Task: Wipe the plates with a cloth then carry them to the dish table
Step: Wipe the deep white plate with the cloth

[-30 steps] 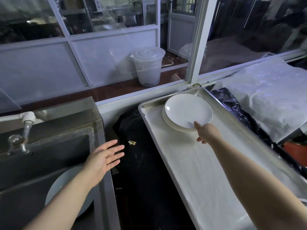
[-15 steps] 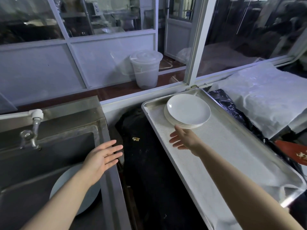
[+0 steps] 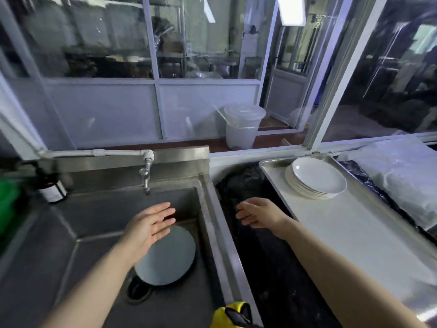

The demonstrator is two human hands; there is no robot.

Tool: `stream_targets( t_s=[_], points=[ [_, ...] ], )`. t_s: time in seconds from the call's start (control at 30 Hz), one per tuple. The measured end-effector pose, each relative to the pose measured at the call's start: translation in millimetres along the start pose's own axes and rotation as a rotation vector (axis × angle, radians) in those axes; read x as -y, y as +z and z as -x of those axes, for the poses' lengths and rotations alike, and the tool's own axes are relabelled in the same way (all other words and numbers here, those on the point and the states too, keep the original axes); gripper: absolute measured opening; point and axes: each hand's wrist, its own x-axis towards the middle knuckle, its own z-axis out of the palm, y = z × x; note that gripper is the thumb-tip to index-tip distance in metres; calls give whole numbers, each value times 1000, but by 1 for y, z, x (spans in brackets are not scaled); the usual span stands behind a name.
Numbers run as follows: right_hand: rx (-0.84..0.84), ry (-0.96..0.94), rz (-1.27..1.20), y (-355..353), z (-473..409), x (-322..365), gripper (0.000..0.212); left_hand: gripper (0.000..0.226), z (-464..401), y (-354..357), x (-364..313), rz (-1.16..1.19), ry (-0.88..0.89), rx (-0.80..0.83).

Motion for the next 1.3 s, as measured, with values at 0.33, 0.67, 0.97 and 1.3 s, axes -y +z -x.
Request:
stream_targets(
  t_s=[0.33,0.67,0.97,1.3],
  points=[
    [126,124,-31,173,6,-1,18,27,48,-183,42,25,-75,-136],
    [107,491,-58,246,-30,-77,18,24,45,-258,117,107,-311,-301],
    [-72,696,-292,272,-150,-145,7,24,-35,-264,173,191,-500,-478],
    [-321,368,417,294,-241,-210,40,18,-144,-233,236,117,-623,-380]
  ],
)
